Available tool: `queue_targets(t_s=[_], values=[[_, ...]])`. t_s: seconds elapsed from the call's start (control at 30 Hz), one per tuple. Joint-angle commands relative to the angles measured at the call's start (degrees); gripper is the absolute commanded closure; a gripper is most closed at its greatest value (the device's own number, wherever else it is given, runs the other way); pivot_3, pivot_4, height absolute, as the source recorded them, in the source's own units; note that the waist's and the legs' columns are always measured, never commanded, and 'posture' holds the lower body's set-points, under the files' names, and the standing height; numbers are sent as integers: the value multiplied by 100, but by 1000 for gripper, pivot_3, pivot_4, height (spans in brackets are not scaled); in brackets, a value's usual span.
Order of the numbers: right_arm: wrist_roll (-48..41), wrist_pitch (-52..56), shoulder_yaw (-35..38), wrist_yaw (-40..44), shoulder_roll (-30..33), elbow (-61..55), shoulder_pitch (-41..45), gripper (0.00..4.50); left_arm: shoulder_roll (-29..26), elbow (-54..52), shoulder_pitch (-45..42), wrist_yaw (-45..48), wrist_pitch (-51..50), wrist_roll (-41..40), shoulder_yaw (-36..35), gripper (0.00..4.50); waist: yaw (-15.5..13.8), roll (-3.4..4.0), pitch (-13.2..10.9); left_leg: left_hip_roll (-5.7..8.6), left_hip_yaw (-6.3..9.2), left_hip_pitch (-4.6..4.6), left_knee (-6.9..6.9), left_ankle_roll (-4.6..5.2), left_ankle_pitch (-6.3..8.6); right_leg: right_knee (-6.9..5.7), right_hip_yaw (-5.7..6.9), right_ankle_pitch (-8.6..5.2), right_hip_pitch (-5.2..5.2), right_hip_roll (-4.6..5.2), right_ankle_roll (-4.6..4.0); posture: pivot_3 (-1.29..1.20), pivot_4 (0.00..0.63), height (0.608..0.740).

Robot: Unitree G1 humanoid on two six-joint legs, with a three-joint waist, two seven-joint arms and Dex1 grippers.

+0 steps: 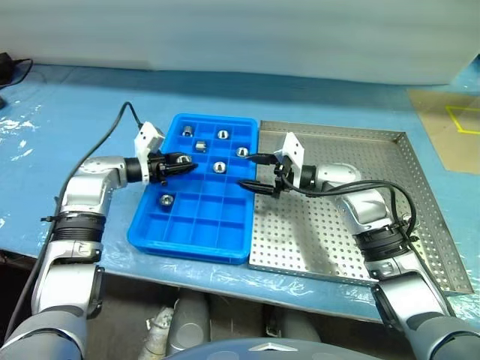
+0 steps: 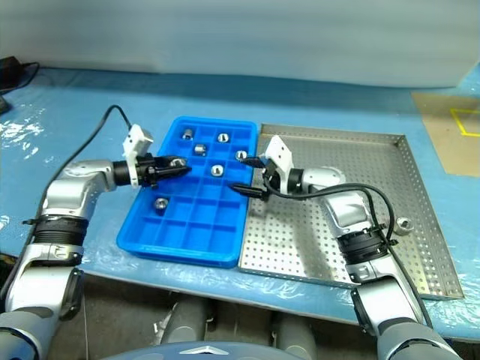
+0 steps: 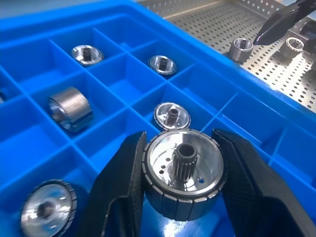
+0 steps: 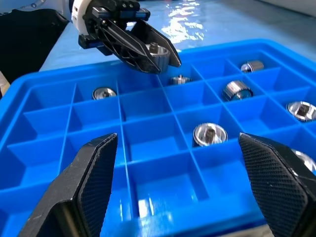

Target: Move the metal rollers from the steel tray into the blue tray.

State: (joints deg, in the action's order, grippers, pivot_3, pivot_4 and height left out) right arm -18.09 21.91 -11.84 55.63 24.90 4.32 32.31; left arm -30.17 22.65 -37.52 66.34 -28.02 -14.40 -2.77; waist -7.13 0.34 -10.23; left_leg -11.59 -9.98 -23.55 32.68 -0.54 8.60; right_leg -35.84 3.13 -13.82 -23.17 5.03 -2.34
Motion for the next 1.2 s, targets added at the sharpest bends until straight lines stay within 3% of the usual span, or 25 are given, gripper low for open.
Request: queue_targets(t_s=[0.03,0.37,0.57,0.83,0.97,1.2], values=[[-27,46,190,-102,94,-421,-135,461,-95,10,-89,128,134,-26,142,2775,16,0,0,-2,0,-6,-1,-2,-1,2,0,0,-7,-2,0,42,150,740],[-9,143,284,-323,206,-691,-379,461,-298,353,22,375,597,133,471,2775,130,0,0,-4,-2,-8,-13,1,1,8,0,0,-13,-9,-1,-10,150,740],[-5,157,308,-386,218,-727,-410,461,-322,501,-155,557,624,89,517,883,161,0,0,-4,-3,6,-13,0,0,4,-3,0,-5,-9,-1,-23,150,740],[-2,181,326,-489,239,-803,-500,461,-211,1203,-1054,508,1024,143,445,883,163,0,0,-3,-4,5,-11,-3,-2,7,-5,0,-2,-9,-1,-68,150,740],[-51,301,537,-611,405,-1029,-627,461,229,2041,-2049,591,1481,234,557,883,138,-2,-1,1,-7,-1,-8,-1,-2,8,-5,0,-2,-8,-1,-130,150,740],[-155,605,1271,-1041,810,-1639,-1215,461,1176,4051,-3006,551,2664,979,994,883,254,-6,0,16,-12,3,7,28,10,17,-19,1,9,2,2,-267,150,740]])
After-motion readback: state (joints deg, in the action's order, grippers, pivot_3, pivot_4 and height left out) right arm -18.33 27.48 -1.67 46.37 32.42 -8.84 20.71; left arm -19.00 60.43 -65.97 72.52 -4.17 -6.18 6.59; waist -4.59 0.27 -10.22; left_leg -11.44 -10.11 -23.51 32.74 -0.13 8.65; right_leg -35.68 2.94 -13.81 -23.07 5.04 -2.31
